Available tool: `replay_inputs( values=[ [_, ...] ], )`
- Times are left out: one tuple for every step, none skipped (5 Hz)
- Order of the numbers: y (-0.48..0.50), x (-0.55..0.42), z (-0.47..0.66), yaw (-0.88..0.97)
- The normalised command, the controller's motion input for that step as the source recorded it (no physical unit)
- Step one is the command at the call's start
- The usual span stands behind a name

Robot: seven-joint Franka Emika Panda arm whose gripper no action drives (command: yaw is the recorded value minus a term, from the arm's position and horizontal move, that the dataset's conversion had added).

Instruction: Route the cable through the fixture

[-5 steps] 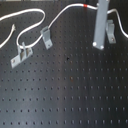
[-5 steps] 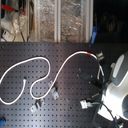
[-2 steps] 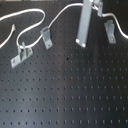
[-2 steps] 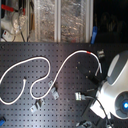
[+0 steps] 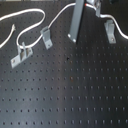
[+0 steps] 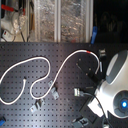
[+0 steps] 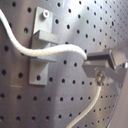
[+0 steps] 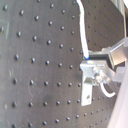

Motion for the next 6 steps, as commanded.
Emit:
replay_inputs(
  values=[
    [0.139,0.3,0.11,0.38],
    [0.096,0.415,0.06,0.11],
    [0.064,0.398,0.07,0.0],
    [-0.008,0.006,0.0,0.0],
    [-0.086,0.063,0.06,-0.23],
    [-0.205,-0.087,0.13,-0.22]
  ],
)
